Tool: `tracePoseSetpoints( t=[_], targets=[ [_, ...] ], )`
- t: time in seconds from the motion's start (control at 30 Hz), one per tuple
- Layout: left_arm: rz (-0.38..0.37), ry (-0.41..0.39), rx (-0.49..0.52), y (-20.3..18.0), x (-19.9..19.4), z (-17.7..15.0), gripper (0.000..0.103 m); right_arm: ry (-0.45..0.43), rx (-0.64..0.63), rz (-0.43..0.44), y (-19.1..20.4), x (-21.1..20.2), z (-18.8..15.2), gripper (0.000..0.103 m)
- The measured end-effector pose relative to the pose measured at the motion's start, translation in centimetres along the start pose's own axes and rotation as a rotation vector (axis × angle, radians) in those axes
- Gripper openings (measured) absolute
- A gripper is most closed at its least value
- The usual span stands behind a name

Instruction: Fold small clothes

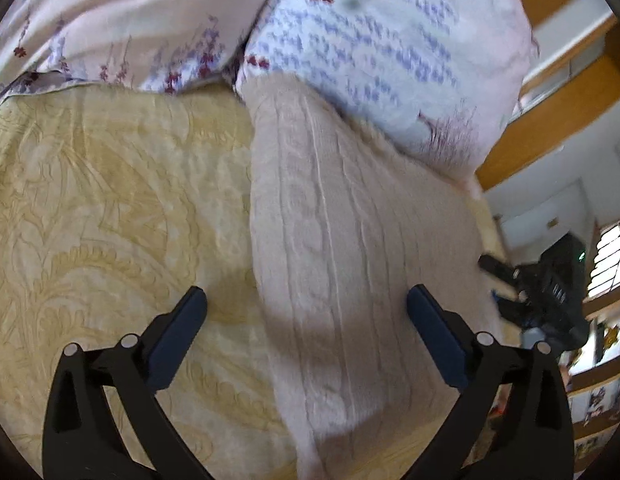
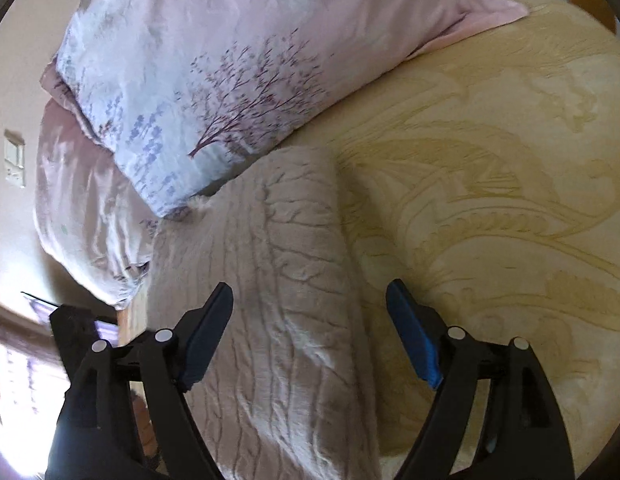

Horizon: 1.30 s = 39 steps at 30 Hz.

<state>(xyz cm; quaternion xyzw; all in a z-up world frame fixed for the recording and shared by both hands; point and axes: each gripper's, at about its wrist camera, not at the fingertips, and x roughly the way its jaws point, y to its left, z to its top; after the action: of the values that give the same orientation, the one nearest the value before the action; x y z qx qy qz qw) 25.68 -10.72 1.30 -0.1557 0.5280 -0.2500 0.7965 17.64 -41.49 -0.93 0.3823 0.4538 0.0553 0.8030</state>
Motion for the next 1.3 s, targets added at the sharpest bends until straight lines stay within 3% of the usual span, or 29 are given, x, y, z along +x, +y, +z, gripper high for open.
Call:
tracePoseSetpoints(
  t=[0.07, 0.17, 0.3, 0.37, 0.47, 0.63, 0.9, 1.03, 1.13, 1.2, 1.27, 1.3],
  targets=[
    [-0.045, 0.013, -0.017, 0.2, 0.3, 0.2, 0.088, 0.028, -0.008, 0.031, 0.1, 0.5, 0.1, 0.067],
    [-0.15, 0.045, -0.056, 0.4, 1.1, 0.2, 0.075, 0.051, -0.036, 0.058, 0.5, 1.2, 0.1, 0.066],
    [-0.156, 0.027, -0.062, 0.2, 1.6, 0.3, 0.07, 0.058, -0.04, 0.106, 0.3, 1.6, 0.1, 0.058],
    [-0.172, 0.032, -0.075, 0.2, 1.9, 0.3, 0.056, 0.061, -0.019, 0.148, -0.1, 1.9, -0.1, 0.042],
    [-0.193, -0.003, -0.028, -0.4, 1.0, 0.2, 0.039, 0.036, 0.007, 0.196, -0.3, 1.4, -0.6, 0.034],
    [-0.237, -0.042, 0.046, -1.3, -1.6, -0.2, 0.036, -0.016, -0.03, 0.255, 1.9, -0.4, -1.9, 0.031],
    [-0.215, -0.08, 0.045, 2.3, -7.3, -1.3, 0.036, -0.034, -0.144, 0.299, 8.1, -0.5, -3.6, 0.03],
    [-0.177, -0.099, 0.048, 5.4, -10.5, -1.5, 0.036, -0.029, -0.248, 0.273, 11.9, 1.4, -5.0, 0.029],
    [-0.139, -0.11, 0.0, 10.0, -12.0, -1.4, 0.038, -0.017, -0.318, 0.236, 14.5, 4.6, -6.3, 0.029],
    [-0.083, -0.105, -0.054, 13.0, -11.9, -1.7, 0.04, 0.052, -0.333, 0.174, 15.2, 7.5, -7.0, 0.03],
    [-0.058, -0.079, -0.113, 15.3, -10.9, -2.1, 0.048, 0.087, -0.325, 0.076, 15.1, 9.9, -7.4, 0.043],
    [-0.093, -0.085, -0.15, 16.4, -10.7, -2.5, 0.051, 0.091, -0.309, 0.087, 14.9, 9.9, -7.2, 0.044]
  ],
)
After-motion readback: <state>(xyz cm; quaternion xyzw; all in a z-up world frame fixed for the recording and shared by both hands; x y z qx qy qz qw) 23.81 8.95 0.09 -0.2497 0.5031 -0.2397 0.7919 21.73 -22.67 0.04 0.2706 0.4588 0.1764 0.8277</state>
